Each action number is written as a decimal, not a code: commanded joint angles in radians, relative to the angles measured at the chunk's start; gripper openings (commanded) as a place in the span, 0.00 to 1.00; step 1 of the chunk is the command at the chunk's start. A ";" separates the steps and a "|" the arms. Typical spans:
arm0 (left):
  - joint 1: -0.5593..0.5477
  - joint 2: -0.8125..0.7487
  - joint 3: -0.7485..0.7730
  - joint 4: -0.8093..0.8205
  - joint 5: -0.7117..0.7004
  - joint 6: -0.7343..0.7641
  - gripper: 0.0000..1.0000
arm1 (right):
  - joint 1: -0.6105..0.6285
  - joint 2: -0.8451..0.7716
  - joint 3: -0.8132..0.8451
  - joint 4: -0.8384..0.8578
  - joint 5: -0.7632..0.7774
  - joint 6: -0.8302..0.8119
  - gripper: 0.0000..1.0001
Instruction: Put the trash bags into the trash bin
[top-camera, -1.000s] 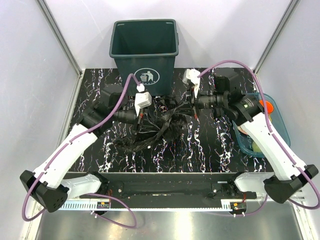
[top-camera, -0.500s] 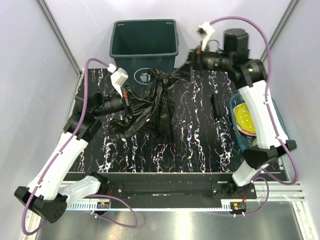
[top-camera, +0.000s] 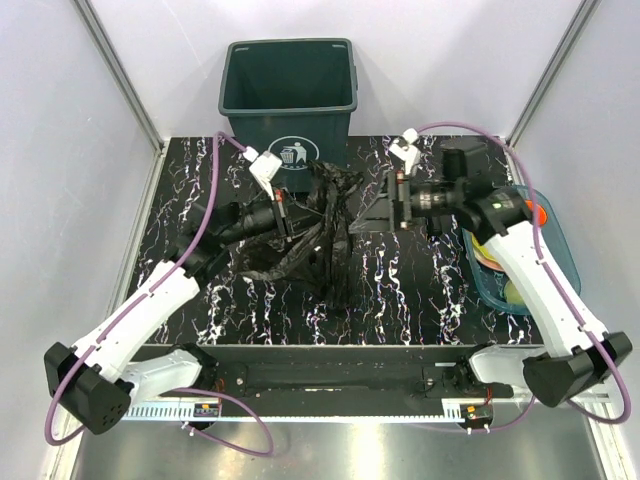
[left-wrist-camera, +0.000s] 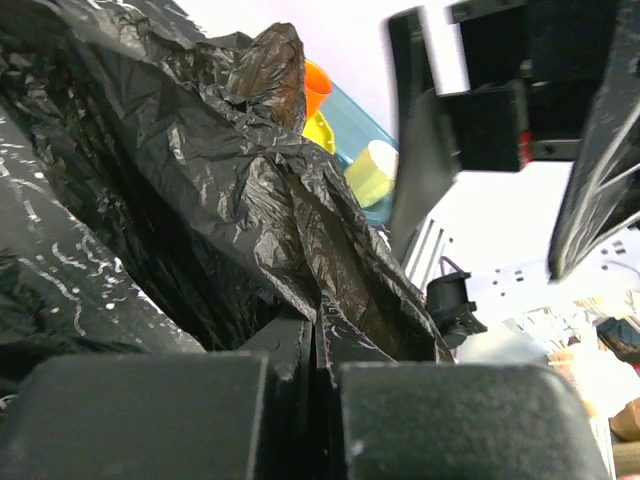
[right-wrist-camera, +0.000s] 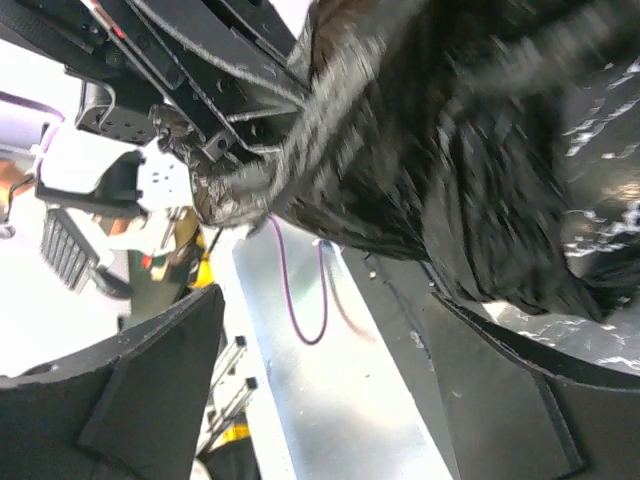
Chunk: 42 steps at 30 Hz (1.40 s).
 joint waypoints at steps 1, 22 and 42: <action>-0.059 0.013 0.021 0.110 -0.043 -0.008 0.00 | 0.091 0.078 -0.018 0.247 -0.030 0.187 0.92; 0.126 0.079 0.627 -0.157 0.132 0.329 0.00 | -0.285 0.139 0.566 -0.079 0.007 -0.225 0.00; -0.116 0.126 0.325 -0.335 0.182 0.490 0.00 | -0.231 -0.110 0.203 -0.119 0.207 -0.402 0.00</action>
